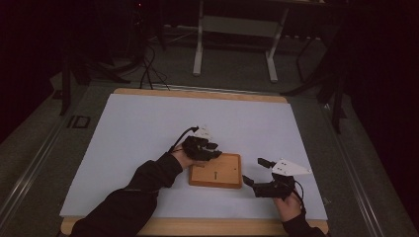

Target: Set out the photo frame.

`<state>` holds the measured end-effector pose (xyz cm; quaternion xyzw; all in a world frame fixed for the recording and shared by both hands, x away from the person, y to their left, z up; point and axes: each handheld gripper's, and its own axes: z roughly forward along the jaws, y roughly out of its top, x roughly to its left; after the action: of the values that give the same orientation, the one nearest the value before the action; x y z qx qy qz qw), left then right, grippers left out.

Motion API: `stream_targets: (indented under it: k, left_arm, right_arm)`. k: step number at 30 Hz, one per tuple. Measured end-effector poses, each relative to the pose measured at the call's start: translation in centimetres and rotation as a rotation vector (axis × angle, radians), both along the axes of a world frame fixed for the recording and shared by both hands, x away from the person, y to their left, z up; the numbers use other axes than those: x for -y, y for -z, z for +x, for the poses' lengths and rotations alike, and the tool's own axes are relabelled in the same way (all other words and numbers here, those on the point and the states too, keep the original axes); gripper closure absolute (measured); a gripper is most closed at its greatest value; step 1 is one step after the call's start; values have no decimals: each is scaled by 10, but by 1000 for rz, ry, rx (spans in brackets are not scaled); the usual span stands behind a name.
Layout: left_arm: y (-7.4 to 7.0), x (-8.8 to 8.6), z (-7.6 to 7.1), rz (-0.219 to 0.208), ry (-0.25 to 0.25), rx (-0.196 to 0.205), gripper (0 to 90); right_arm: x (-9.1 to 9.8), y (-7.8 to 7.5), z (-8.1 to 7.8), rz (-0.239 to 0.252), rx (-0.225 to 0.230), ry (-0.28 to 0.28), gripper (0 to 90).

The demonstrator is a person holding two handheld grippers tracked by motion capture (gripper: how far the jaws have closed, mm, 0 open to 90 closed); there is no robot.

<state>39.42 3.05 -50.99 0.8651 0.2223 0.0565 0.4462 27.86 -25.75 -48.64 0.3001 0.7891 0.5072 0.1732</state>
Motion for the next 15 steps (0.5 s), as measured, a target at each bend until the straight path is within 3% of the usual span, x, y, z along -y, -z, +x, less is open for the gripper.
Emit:
stream_targets:
  k: [10,15]
  left_arm:
    - [4,4,0,31,11,1,711]
    - [2,5,0,16,13,16,746]
  right_arm:
    - [-3,2,0,-15,-7,-11,139]
    - [-3,2,1,-15,-5,-11,139]
